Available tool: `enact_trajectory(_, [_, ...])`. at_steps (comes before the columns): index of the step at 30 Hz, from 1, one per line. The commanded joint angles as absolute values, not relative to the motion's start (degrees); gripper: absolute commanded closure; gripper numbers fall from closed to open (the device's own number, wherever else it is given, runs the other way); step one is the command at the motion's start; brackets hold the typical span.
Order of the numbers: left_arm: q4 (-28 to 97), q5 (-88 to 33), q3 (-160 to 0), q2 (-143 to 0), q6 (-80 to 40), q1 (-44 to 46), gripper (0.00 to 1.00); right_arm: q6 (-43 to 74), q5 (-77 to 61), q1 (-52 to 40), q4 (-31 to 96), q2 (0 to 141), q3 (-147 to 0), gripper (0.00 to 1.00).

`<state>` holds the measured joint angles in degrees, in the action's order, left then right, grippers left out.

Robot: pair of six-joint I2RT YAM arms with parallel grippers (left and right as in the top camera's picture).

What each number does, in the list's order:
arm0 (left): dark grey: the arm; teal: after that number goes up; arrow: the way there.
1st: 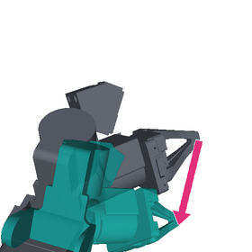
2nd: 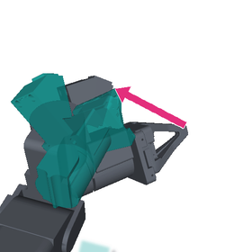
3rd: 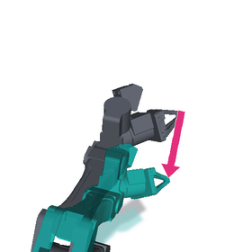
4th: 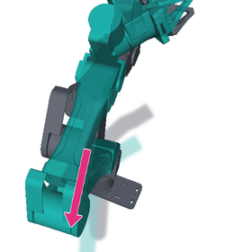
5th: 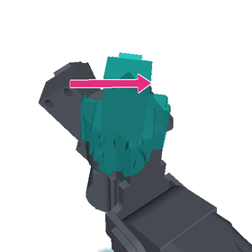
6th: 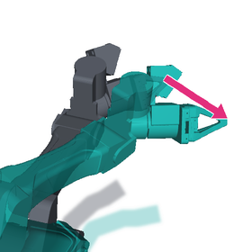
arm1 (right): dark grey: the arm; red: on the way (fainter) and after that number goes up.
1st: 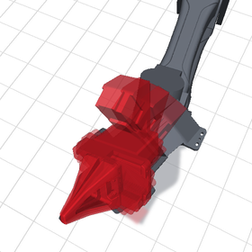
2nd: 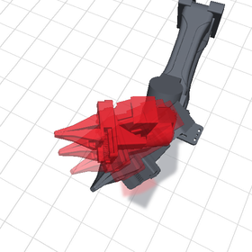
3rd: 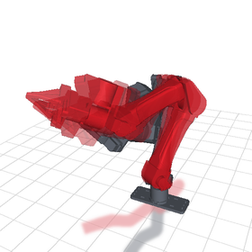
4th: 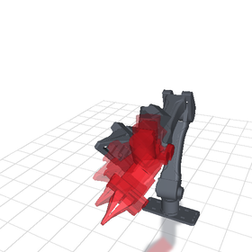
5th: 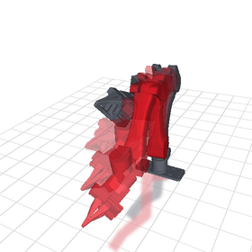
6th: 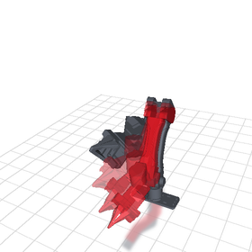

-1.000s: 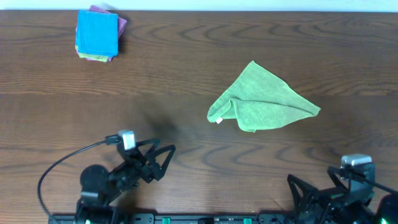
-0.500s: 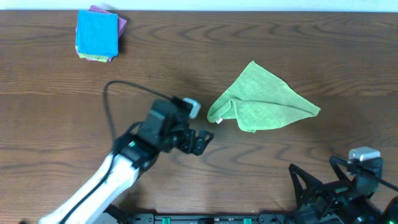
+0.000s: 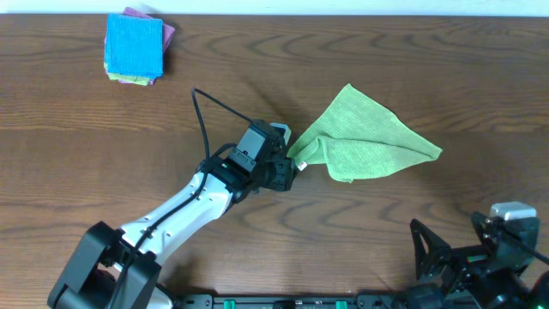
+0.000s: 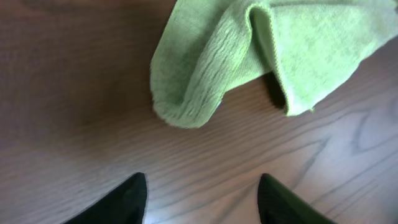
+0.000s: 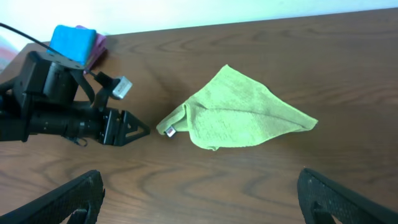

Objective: Fold the cloth
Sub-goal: 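Reach the left gripper to the cloth's left corner and grasp it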

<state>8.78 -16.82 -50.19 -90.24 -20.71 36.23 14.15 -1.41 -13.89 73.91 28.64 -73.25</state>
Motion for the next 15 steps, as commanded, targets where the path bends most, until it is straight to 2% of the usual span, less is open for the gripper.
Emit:
enact_trajectory(1, [5.63, -17.67, -51.27, -91.13, -13.82, 38.09, 0.56, 11.64, -0.21, -14.44, 73.78, 28.49, -73.19, 0.01])
enact_trajectory(2, [3.88, -15.62, -51.29, -91.90, -8.88, 39.68, 0.57, 11.40, -0.16, -14.44, 73.43, 28.49, -73.17, 0.01])
enact_trajectory(5, [4.05, -8.75, -51.62, -94.00, -5.58, 42.15, 0.56, 10.74, -0.19, -14.44, 72.84, 28.49, -73.17, 0.01])
enact_trajectory(7, [4.64, -8.67, -52.21, -95.46, -3.51, 43.05, 0.56, 9.93, -0.16, -14.44, 72.73, 28.49, -73.17, 0.01])
enact_trajectory(15, [6.74, 3.25, -55.37, -99.55, -0.10, 44.38, 0.54, 9.30, -0.21, -14.44, 72.53, 28.49, -73.17, 0.01])
